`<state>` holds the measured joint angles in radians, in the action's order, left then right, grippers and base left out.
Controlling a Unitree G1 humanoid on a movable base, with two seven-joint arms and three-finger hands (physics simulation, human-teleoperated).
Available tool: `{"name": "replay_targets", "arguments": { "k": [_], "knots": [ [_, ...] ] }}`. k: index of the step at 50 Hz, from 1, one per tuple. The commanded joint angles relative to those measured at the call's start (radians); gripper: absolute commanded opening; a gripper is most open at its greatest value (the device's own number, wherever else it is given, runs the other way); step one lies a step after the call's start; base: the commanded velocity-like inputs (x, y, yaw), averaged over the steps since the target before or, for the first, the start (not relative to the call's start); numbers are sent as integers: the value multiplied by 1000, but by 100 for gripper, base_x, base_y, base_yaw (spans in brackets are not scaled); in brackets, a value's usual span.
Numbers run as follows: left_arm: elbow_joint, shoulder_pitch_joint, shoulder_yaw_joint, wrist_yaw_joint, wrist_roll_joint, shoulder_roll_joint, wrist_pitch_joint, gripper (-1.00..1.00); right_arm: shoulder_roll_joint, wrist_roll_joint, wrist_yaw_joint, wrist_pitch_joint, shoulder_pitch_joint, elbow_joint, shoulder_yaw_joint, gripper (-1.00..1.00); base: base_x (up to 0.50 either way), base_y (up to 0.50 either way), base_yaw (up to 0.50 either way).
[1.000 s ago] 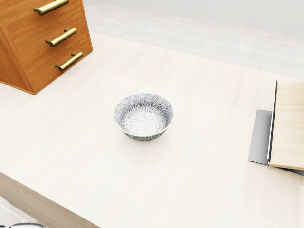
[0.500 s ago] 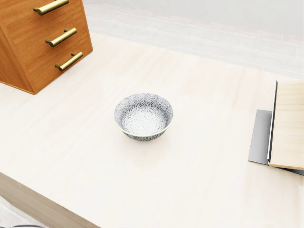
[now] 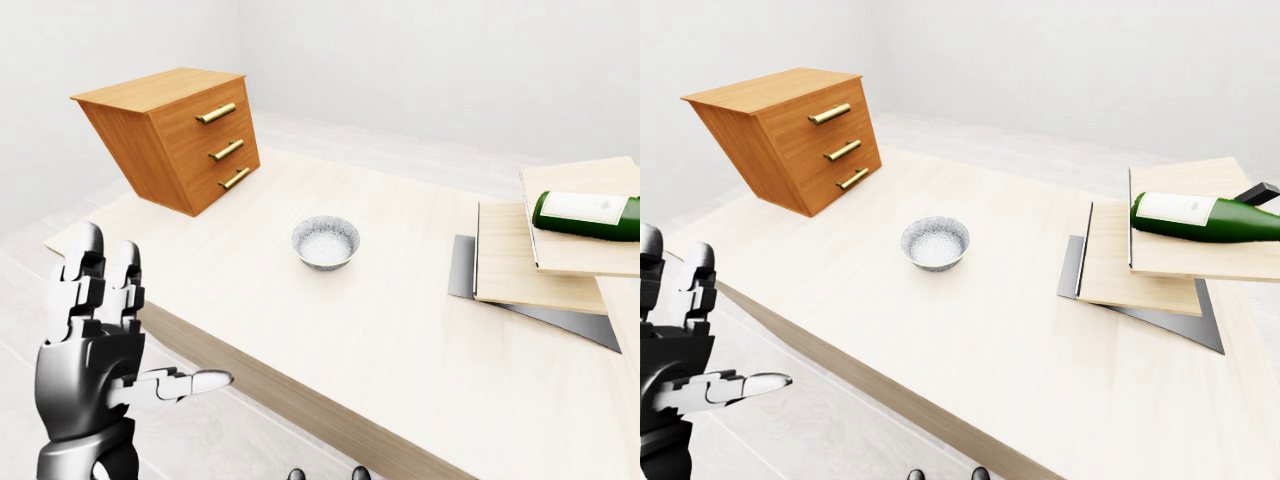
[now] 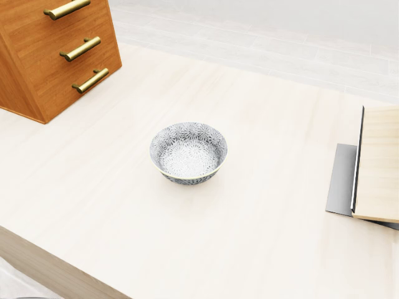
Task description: Put the wine bottle on the wine rack.
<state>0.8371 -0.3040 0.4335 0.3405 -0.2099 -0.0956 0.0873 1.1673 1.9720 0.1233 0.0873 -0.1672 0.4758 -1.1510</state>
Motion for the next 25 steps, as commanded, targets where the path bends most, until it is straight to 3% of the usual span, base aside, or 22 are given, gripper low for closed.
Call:
{"name": "replay_targets", "arguments": {
  "k": [1,14,18,25],
  "knots": [
    [6,0,11,6,-8,-1,0,100,-14,0,-79,0,-199,103,-158,100,0,0,0],
    [26,0,19,10,-15,-3,0,100,-87,0,-216,0,-426,185,-371,100,0,0,0],
    [30,2,20,10,-16,-3,0,100,-150,0,-278,0,-525,242,-420,100,0,0,0],
    [37,-4,24,17,-20,-6,0,100,-298,0,-420,0,-790,386,-420,100,0,0,0]
  ]
}}
